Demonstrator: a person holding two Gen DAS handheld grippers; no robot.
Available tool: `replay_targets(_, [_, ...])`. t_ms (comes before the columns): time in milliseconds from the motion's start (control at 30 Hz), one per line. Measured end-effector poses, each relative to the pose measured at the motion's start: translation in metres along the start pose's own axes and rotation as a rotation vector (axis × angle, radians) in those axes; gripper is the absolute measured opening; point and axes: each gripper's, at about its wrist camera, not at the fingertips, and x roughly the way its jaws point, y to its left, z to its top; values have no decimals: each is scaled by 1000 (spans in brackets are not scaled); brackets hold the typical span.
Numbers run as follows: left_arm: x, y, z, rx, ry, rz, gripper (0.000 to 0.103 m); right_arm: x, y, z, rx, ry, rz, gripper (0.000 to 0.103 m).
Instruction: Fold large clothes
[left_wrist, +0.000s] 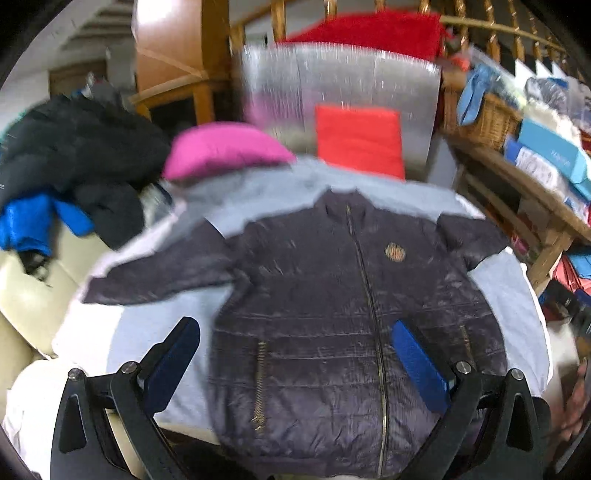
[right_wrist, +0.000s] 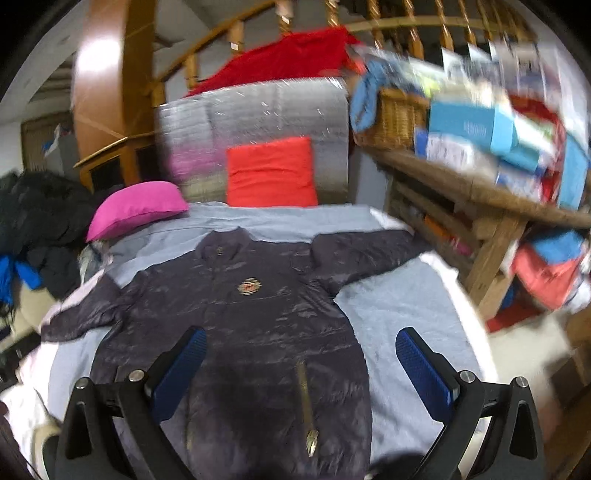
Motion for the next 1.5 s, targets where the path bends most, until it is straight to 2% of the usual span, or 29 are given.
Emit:
replay_targets(67, [35, -7, 9, -10, 45, -6, 103, 53, -41, 16, 100, 71, 74, 103])
replay_targets(133, [73, -13, 20, -27, 92, -1, 103, 94, -71, 28, 174, 103, 109, 103])
replay_targets(333, [163, -31, 37, -62, 181, 31, 103, 213, -168, 66, 462, 129, 253, 103])
replay_targets(467, [206, -36, 40, -60, 216, 36, 103, 285, -223, 77, 674, 142, 248, 103])
replay_targets(600, [230, -36, 35, -34, 240, 64, 103, 331, -252, 79, 808, 130, 247, 103])
replay_targets(633, [233, -35, 35, -34, 244, 65, 103, 345, -257, 79, 836, 144, 239, 101])
replay_targets(700, [237, -33, 36, -31, 241, 71, 103, 365, -262, 77, 891, 172, 224, 89])
replay_targets(733, [237, -32, 36, -27, 234, 76, 103, 371, -261, 78, 898, 168, 232, 77])
replay_targets(800, [237, -30, 36, -17, 221, 89, 103, 375, -257, 84, 862, 153, 208, 66])
replay_targets(833, [237, -29, 36, -13, 216, 94, 103, 377, -252, 88, 840, 153, 180, 50])
replay_targets(867, [238, -29, 37, -10, 213, 96, 103, 377, -246, 90, 825, 148, 167, 30])
replay_targets(900, [238, -28, 36, -8, 210, 98, 103, 376, -244, 93, 819, 142, 160, 29])
replay_targets(967, [237, -28, 36, -2, 202, 102, 103, 362, -232, 103, 781, 94, 131, 18])
replay_targets(1167, [226, -22, 35, 0, 151, 119, 103, 305, -173, 132, 599, -30, 124, 16])
replay_targets(1300, [218, -17, 34, 5, 126, 130, 103, 253, -111, 146, 457, -85, 189, 16])
replay_targets(1400, [211, -8, 32, 1, 109, 155, 103, 222, -48, 136, 351, -61, 282, 16])
replay_targets(1500, [206, 7, 29, -16, 94, 195, 103, 215, 7, 116, 285, -1, 354, 16])
